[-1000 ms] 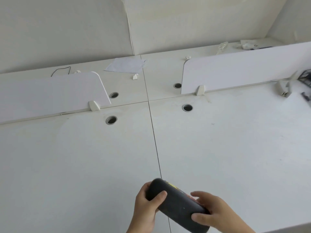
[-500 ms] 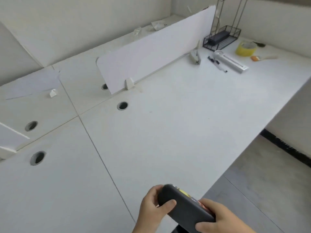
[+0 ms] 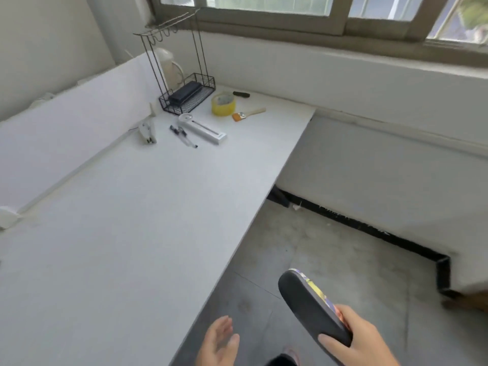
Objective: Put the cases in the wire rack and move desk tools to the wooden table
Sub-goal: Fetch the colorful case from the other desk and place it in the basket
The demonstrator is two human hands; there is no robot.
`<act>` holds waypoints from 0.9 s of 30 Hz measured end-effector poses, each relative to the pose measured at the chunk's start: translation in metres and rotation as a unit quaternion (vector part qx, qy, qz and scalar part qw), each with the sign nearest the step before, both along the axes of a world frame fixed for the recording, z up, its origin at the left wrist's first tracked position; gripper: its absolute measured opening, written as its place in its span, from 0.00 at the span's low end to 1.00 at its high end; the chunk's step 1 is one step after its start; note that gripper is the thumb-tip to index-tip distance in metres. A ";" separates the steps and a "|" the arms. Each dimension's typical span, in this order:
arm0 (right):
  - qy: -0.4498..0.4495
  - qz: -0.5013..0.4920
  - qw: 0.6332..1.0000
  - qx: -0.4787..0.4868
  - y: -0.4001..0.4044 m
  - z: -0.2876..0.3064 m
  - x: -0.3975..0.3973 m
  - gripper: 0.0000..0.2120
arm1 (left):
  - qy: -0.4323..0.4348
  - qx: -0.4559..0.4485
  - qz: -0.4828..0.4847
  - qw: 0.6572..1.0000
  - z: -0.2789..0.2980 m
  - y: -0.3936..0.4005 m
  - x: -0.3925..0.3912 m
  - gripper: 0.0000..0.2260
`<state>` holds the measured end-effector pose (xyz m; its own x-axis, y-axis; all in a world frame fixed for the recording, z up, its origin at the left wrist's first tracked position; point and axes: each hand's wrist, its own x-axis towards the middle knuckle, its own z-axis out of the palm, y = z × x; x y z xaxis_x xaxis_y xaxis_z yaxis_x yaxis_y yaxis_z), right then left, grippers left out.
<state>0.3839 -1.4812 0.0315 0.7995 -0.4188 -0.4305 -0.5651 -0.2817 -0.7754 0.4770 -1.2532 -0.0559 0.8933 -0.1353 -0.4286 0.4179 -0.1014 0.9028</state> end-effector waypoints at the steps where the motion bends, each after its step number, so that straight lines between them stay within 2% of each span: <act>1: -0.017 -0.001 1.000 0.014 -0.014 0.000 0.001 0.18 | -0.024 -0.005 -0.064 0.998 0.012 -0.016 0.001 0.16; 4: -0.016 -0.079 0.996 0.045 -0.050 0.018 0.015 0.18 | -0.045 0.006 -0.073 0.996 0.045 -0.072 0.037 0.16; 7: -0.013 -0.130 0.990 0.057 -0.076 0.008 0.018 0.17 | -0.062 0.026 -0.087 0.994 0.042 -0.108 0.056 0.16; 9: 0.004 -0.202 0.971 0.125 -0.102 0.002 0.033 0.12 | -0.057 0.036 -0.080 0.995 0.035 -0.136 0.073 0.18; 10: -0.020 -0.198 0.968 0.153 -0.117 -0.006 0.034 0.16 | -0.051 0.041 -0.071 0.995 0.031 -0.151 0.084 0.19; 11: 0.017 -0.226 0.973 0.049 -0.135 -0.024 0.037 0.24 | -0.046 0.042 -0.067 0.996 0.025 -0.165 0.097 0.19; 12: 0.022 -0.269 0.963 0.014 -0.155 -0.063 0.046 0.36 | -0.042 0.040 -0.063 0.996 0.020 -0.181 0.112 0.20; 13: -0.004 -0.263 0.965 0.019 -0.174 -0.097 0.056 0.51 | -0.042 0.038 -0.062 0.996 0.017 -0.197 0.127 0.20; 14: -0.019 -0.265 0.964 0.026 -0.188 -0.117 0.069 0.53 | -0.046 0.033 -0.059 0.997 0.015 -0.214 0.145 0.20; 15: -0.021 -0.241 0.970 0.025 -0.206 -0.113 0.083 0.49 | -0.055 0.026 -0.050 0.997 0.016 -0.231 0.165 0.19; 17: -0.013 -0.204 0.979 0.028 -0.222 -0.042 0.144 0.23 | -0.073 0.014 -0.039 0.996 0.020 -0.265 0.211 0.18; 18: -0.019 -0.204 0.979 0.011 -0.231 -0.005 0.182 0.15 | -0.080 0.007 -0.042 0.996 0.026 -0.281 0.234 0.17; 20: -0.040 -0.156 0.987 0.005 -0.262 0.023 0.230 0.13 | -0.100 -0.001 -0.049 0.994 0.039 -0.310 0.276 0.14; 24: -0.041 -0.038 0.996 -0.064 -0.310 0.035 0.316 0.21 | -0.111 -0.010 -0.006 0.994 0.055 -0.345 0.339 0.13; 27: -0.021 0.013 0.999 -0.034 -0.330 0.033 0.366 0.16 | -0.088 0.002 0.043 0.995 0.051 -0.357 0.363 0.16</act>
